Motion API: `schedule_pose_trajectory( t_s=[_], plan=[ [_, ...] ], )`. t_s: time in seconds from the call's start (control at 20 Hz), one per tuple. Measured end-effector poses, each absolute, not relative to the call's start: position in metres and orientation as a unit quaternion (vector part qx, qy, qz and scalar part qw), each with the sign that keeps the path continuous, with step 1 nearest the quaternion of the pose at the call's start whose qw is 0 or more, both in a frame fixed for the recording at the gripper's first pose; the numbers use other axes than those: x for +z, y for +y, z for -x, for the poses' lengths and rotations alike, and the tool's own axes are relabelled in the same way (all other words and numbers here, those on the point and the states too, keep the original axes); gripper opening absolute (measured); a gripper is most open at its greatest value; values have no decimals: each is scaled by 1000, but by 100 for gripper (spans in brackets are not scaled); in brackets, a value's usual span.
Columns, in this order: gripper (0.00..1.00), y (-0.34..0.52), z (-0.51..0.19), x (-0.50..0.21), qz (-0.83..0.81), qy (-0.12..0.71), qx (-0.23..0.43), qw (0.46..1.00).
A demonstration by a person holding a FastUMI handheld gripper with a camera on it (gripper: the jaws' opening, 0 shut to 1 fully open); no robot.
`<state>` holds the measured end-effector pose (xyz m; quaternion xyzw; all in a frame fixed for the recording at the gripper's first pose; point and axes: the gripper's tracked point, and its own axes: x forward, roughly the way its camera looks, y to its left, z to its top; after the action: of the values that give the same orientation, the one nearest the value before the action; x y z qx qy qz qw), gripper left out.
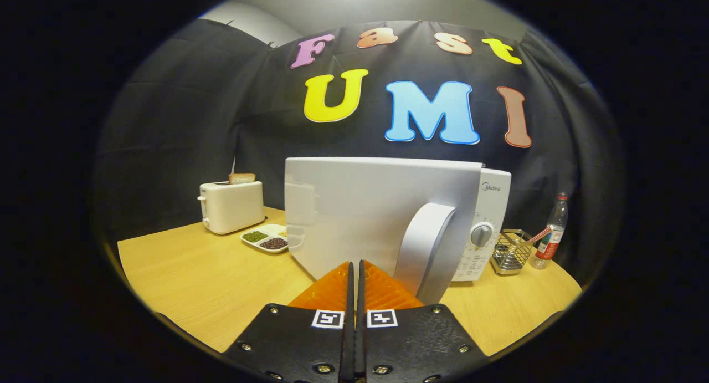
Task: Open the microwave, put the food inside, and close the microwave door.
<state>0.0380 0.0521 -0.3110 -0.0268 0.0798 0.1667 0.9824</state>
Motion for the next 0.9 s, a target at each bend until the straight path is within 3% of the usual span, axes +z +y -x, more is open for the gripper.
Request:
schedule_pose_trajectory(
  t_s=[0.9],
  plan=[
    [1, 6, -177, -306, 26, 102, 62, 992]
  ],
)
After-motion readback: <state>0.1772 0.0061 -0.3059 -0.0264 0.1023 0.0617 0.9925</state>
